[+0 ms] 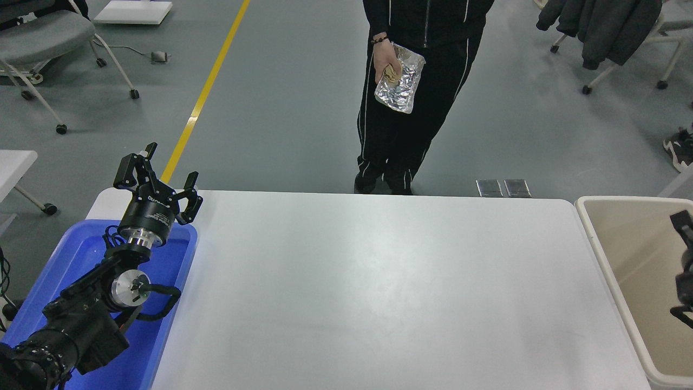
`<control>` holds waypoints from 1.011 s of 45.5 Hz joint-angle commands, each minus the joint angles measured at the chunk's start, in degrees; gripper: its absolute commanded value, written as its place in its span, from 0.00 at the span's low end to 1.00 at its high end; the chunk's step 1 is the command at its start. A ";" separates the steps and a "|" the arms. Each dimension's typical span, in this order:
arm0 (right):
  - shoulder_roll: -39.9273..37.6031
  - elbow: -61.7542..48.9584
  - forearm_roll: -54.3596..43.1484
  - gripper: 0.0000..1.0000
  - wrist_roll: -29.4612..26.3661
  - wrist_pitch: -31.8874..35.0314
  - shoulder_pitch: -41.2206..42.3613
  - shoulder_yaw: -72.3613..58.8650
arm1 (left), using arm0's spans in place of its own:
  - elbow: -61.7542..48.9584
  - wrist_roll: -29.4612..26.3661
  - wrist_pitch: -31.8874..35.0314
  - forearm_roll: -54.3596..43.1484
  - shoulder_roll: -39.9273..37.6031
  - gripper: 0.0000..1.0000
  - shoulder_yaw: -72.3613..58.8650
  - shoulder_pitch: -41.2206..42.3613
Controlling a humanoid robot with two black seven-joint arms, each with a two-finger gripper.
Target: Dispose of the paper cup in the dustbin
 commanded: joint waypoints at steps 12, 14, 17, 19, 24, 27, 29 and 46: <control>-2.40 9.97 1.25 0.99 -0.03 3.03 29.18 1.14 | -0.01 0.00 0.00 -0.01 0.00 1.00 0.00 0.00; -3.90 12.09 3.27 0.99 -0.12 4.88 31.46 2.72 | -0.01 0.00 0.00 -0.01 0.00 1.00 0.00 0.00; -4.26 12.80 7.83 0.99 -0.39 7.77 34.37 6.32 | -0.01 0.00 0.00 -0.01 0.00 1.00 0.00 0.00; -4.35 12.97 10.82 0.99 -1.08 10.49 35.69 8.78 | -0.01 0.00 0.00 -0.01 0.00 1.00 0.00 0.00; -4.35 13.06 15.49 0.99 -2.93 16.48 37.10 12.83 | -0.01 0.00 0.00 -0.01 0.00 1.00 0.00 0.00; -4.52 13.24 17.16 0.99 -2.59 18.06 37.01 14.33 | 0.07 0.00 0.00 -0.01 0.00 1.00 0.00 0.00; -4.61 13.33 18.57 0.99 -2.32 18.59 36.84 15.47 | -0.01 0.00 0.00 -0.01 0.00 1.00 0.00 0.00; -6.54 25.97 21.65 0.99 13.14 20.62 24.10 25.22 | -0.01 0.00 0.00 -0.01 0.00 1.00 0.00 0.00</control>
